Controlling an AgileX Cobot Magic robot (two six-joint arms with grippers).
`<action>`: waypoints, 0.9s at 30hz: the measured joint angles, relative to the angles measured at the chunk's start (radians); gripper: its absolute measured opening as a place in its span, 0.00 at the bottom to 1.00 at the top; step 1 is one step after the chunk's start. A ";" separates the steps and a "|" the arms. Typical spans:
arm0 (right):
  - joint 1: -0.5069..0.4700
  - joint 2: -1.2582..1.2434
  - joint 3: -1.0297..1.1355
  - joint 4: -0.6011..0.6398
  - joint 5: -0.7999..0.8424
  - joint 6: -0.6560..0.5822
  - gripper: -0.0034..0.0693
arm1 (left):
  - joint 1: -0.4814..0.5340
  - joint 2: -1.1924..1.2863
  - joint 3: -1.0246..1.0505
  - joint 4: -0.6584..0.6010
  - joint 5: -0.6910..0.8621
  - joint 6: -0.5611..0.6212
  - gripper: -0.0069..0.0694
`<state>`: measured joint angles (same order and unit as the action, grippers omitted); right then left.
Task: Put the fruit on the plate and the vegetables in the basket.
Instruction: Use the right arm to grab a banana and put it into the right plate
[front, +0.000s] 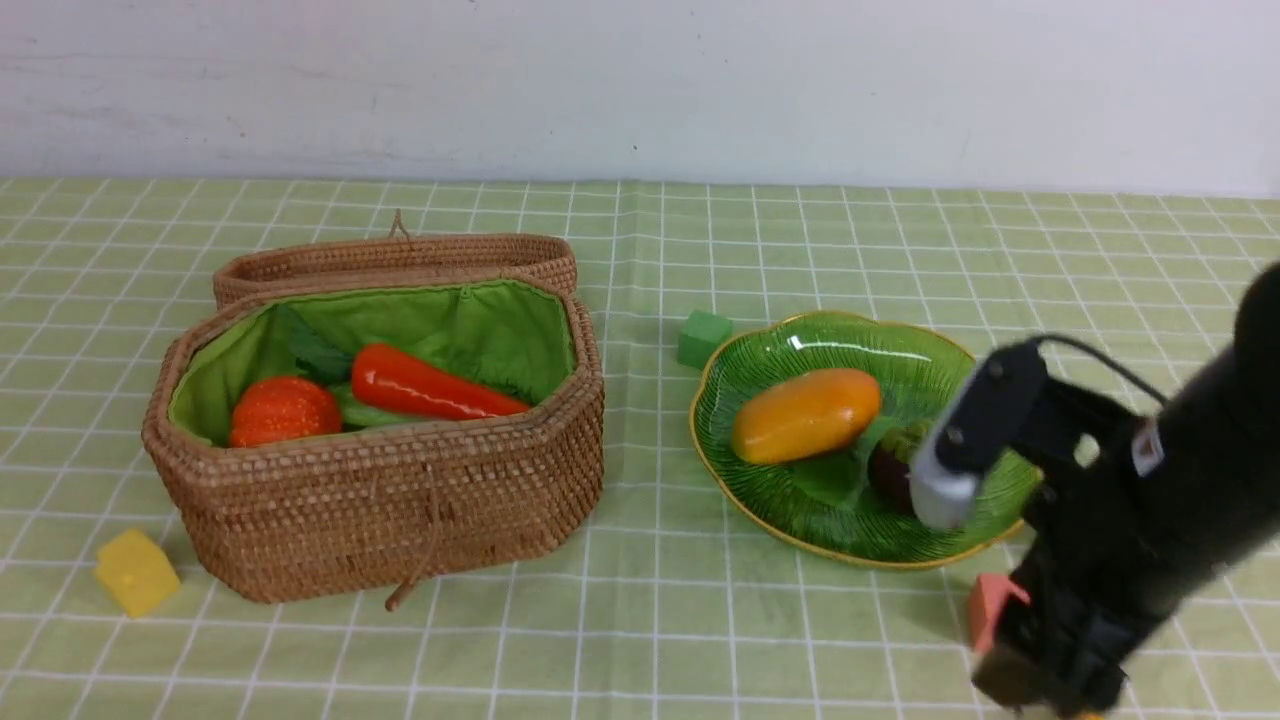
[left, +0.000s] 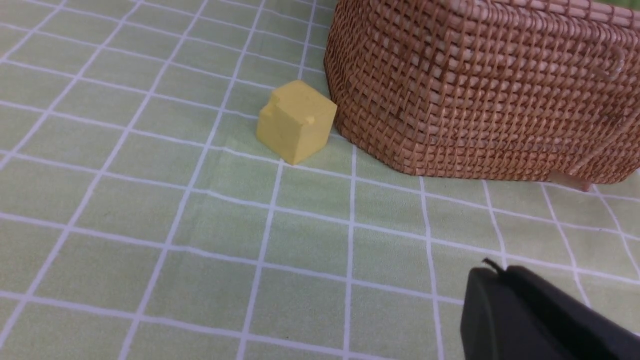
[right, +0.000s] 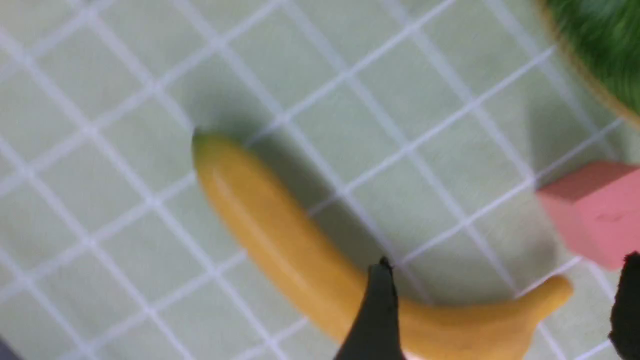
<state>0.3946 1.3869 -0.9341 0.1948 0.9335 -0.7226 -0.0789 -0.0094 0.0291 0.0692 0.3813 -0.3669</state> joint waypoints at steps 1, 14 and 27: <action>0.000 -0.008 0.016 0.000 0.004 -0.046 0.83 | 0.000 0.000 0.000 0.000 0.000 0.000 0.09; 0.000 0.008 0.273 0.042 -0.188 -0.527 0.81 | 0.000 0.000 0.000 0.000 0.000 0.000 0.09; 0.000 0.125 0.215 0.107 -0.145 -0.532 0.47 | 0.000 0.000 0.000 0.000 0.000 0.000 0.09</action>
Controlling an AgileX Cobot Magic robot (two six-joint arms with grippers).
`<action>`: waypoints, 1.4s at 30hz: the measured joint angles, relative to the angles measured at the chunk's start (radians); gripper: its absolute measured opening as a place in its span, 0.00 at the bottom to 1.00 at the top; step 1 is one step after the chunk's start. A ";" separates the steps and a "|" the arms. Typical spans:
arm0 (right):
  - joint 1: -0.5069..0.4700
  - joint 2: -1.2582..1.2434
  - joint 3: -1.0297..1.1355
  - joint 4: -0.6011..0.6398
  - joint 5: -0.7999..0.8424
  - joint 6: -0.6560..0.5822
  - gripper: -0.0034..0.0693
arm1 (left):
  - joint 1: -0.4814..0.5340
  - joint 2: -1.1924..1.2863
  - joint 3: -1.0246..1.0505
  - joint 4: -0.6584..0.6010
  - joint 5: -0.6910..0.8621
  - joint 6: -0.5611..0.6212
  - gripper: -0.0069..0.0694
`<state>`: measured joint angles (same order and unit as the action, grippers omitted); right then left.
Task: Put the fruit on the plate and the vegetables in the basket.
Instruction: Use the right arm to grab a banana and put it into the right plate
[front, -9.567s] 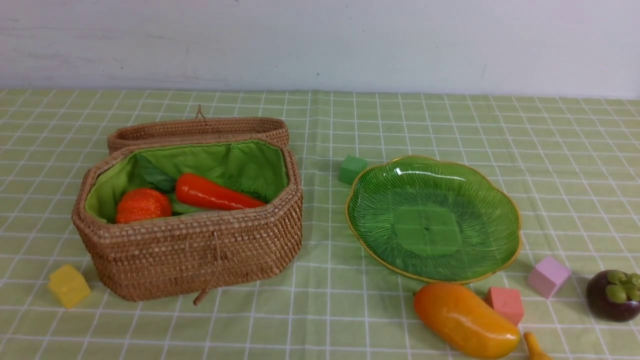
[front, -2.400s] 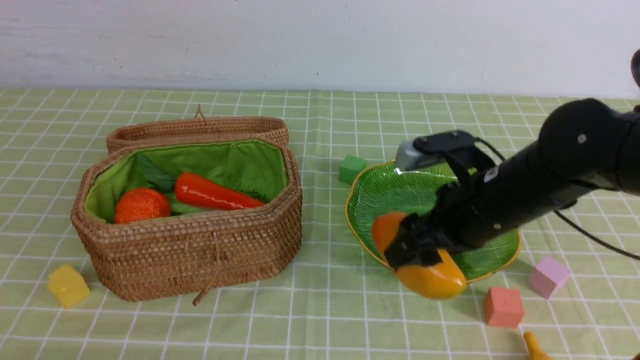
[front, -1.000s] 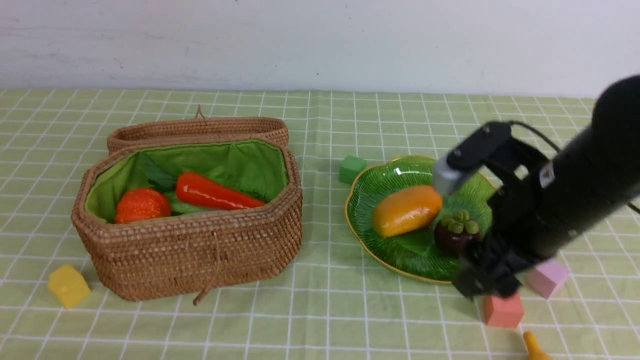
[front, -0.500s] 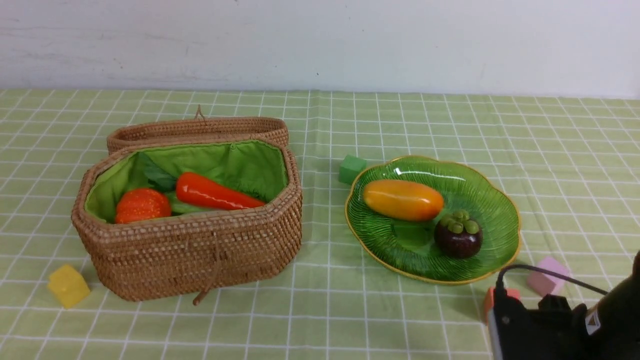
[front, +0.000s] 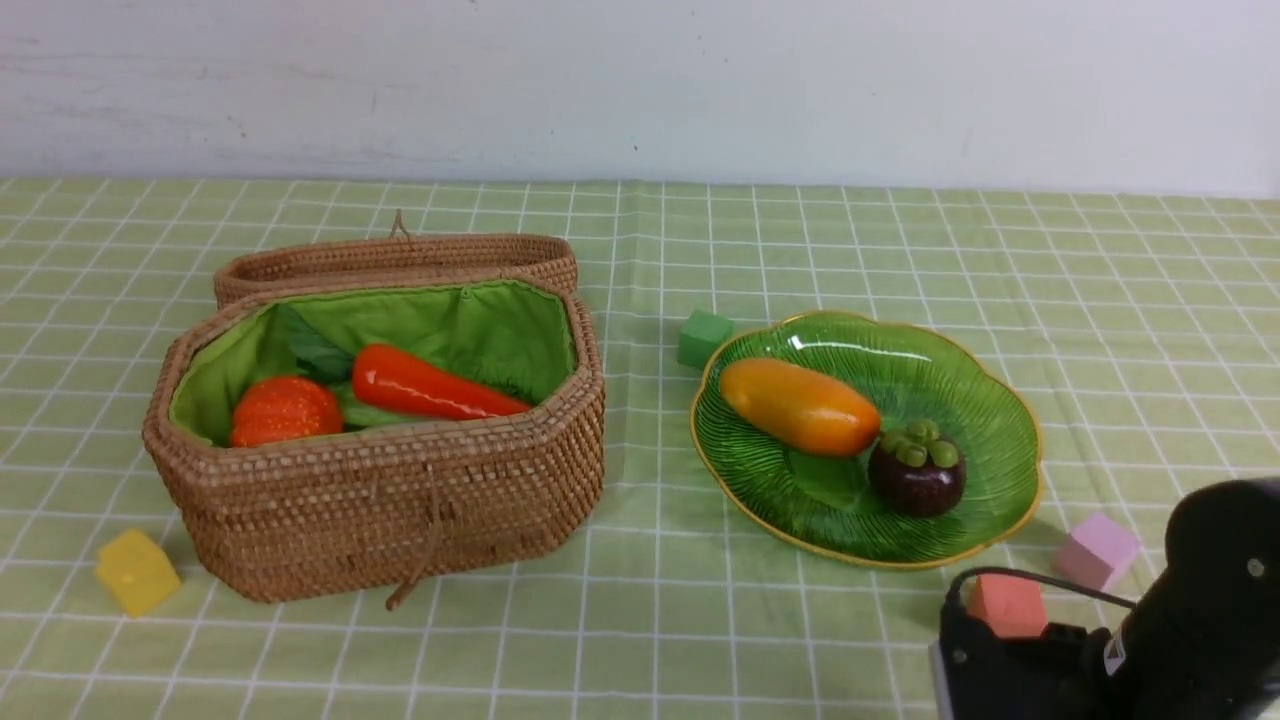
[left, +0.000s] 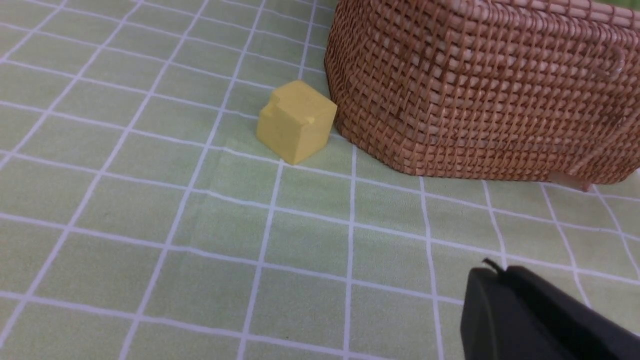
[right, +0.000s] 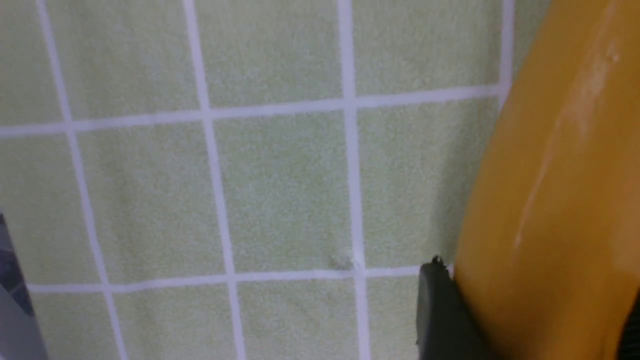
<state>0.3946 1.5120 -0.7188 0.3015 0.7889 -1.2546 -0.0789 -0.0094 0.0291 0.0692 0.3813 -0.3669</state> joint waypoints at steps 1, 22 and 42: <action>0.000 -0.010 -0.034 0.028 0.018 0.005 0.47 | 0.000 0.000 0.000 0.000 0.000 0.000 0.09; -0.218 0.296 -0.650 0.147 -0.213 0.733 0.47 | 0.000 0.000 0.000 0.000 -0.001 0.000 0.09; -0.261 0.473 -0.848 0.093 -0.013 0.664 0.61 | 0.000 0.000 0.000 0.000 -0.001 0.000 0.09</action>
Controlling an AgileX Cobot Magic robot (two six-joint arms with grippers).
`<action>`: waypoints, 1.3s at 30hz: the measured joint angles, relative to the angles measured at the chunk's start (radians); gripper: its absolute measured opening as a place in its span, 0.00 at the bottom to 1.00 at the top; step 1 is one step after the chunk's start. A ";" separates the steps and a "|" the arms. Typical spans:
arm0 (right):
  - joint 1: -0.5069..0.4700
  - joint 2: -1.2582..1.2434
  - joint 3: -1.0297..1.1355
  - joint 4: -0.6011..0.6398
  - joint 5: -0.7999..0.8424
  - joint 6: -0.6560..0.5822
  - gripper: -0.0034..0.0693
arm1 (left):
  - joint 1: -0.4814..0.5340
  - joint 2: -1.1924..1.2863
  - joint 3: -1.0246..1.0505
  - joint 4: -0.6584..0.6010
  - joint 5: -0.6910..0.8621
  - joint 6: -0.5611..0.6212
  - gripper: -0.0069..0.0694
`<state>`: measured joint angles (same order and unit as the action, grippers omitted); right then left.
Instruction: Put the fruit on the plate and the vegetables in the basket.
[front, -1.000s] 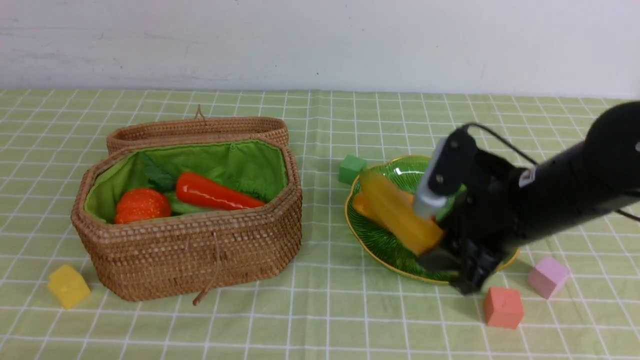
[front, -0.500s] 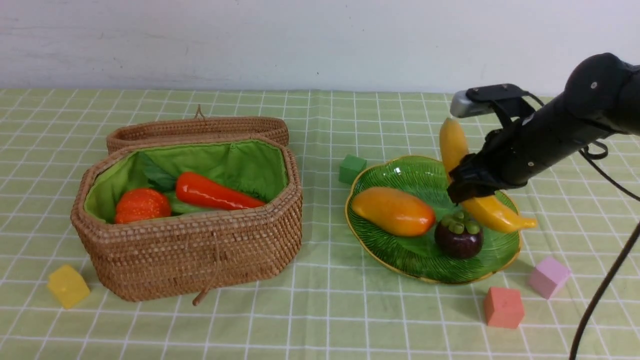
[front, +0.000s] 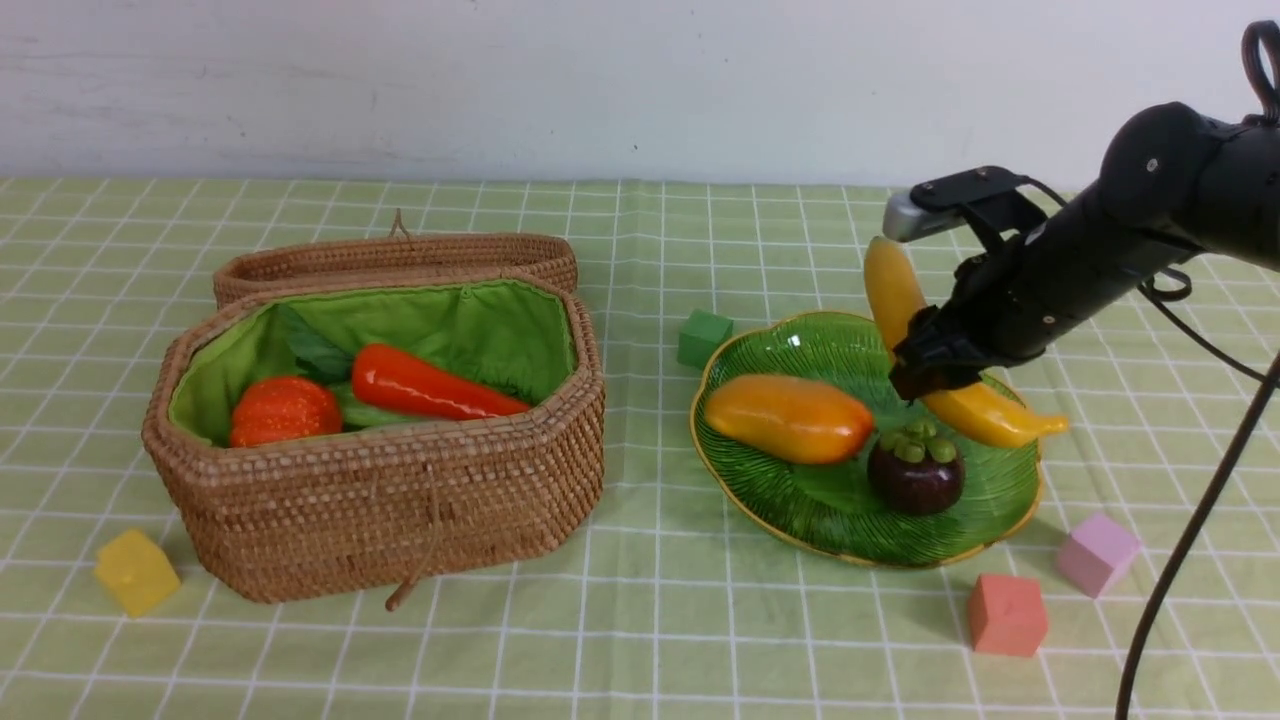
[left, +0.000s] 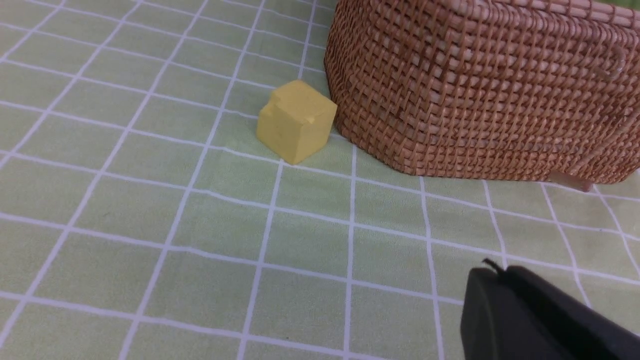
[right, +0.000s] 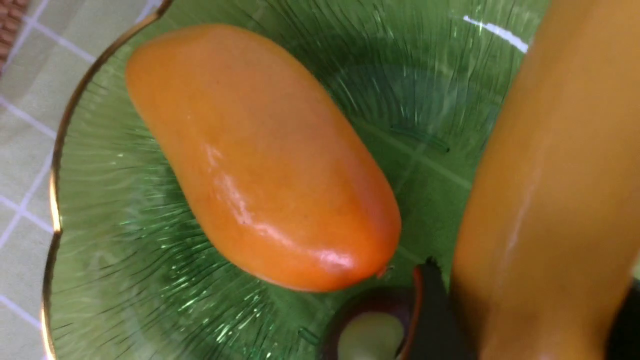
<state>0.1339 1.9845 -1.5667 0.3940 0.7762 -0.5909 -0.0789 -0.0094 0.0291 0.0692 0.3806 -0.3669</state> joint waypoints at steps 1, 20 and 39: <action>0.000 0.000 0.000 0.002 0.001 -0.002 0.64 | 0.000 0.000 0.000 0.000 0.000 0.000 0.09; -0.001 -0.489 -0.001 -0.002 0.417 -0.005 0.62 | 0.000 0.000 0.000 0.000 0.000 0.000 0.09; -0.001 -1.004 0.681 0.011 0.475 0.331 0.02 | 0.000 0.000 0.000 0.000 0.000 0.000 0.09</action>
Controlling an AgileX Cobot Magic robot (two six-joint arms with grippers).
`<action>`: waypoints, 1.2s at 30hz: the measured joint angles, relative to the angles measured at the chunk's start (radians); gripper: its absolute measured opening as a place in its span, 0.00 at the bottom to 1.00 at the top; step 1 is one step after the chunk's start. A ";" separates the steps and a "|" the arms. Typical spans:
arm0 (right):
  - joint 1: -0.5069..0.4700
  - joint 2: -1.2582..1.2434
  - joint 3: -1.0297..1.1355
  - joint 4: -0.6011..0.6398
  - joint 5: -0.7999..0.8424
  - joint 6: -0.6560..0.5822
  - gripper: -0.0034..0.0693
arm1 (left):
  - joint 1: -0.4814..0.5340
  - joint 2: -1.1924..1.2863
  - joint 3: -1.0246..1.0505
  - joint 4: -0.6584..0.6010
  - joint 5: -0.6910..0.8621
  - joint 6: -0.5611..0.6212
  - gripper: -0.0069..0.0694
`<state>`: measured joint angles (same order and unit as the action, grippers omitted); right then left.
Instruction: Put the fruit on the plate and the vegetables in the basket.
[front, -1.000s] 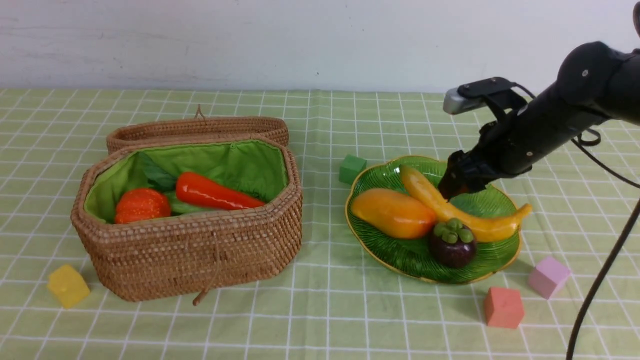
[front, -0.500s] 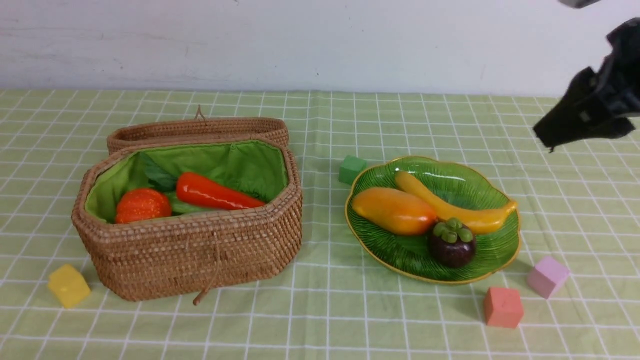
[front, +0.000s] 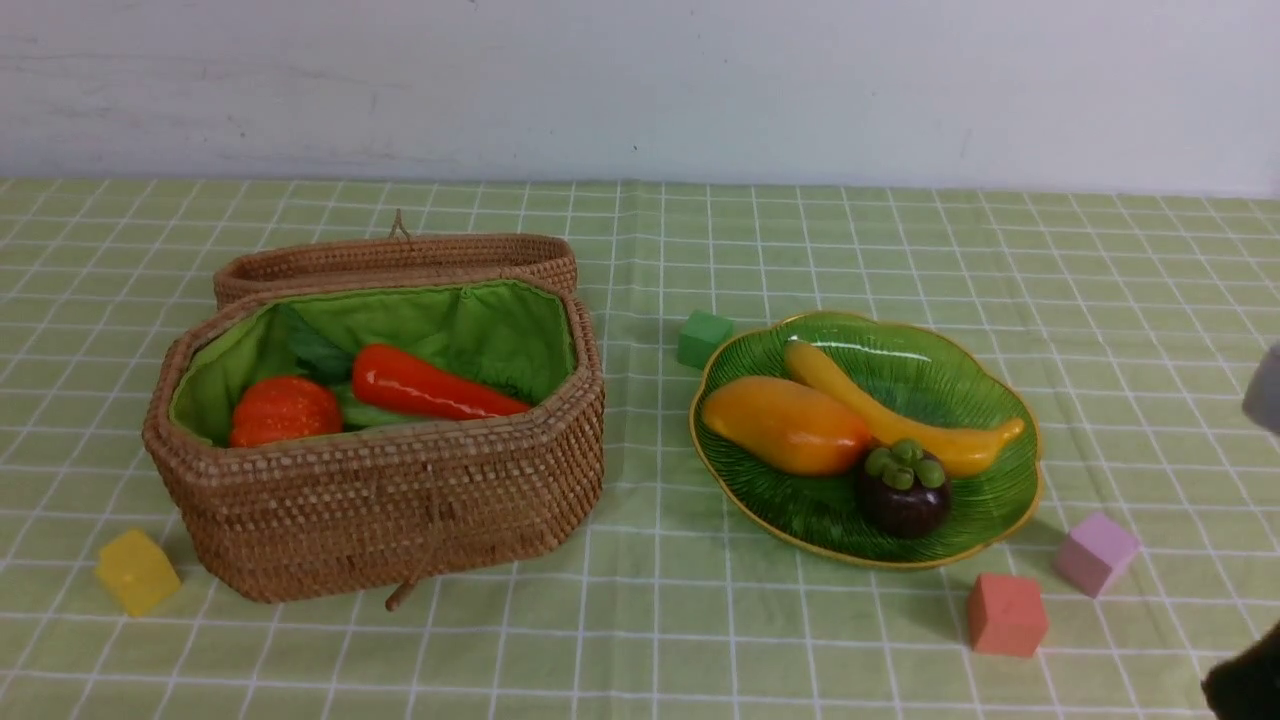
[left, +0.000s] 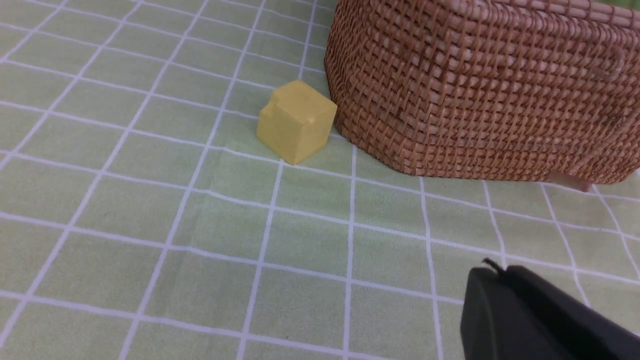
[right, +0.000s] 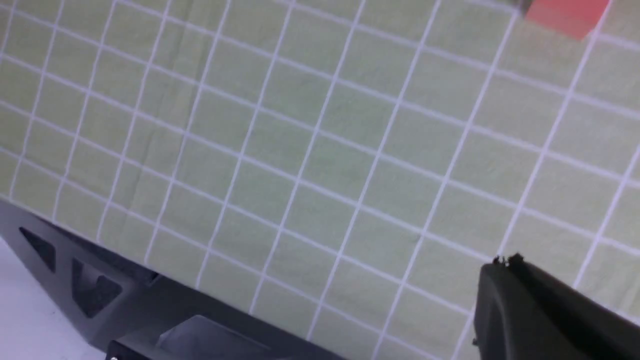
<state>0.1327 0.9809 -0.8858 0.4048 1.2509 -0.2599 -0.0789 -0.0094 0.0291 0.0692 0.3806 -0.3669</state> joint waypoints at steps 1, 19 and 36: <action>0.000 -0.006 0.012 0.002 0.000 0.001 0.02 | 0.000 0.000 0.000 0.000 0.000 0.000 0.09; -0.080 -0.239 0.170 -0.115 -0.353 -0.051 0.03 | 0.000 0.000 0.000 0.000 0.000 0.000 0.09; -0.179 -0.986 0.903 -0.354 -0.854 0.048 0.05 | 0.000 0.000 0.000 0.000 0.000 0.000 0.09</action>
<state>-0.0460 -0.0052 0.0174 0.0503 0.3971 -0.2120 -0.0789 -0.0094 0.0291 0.0692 0.3806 -0.3669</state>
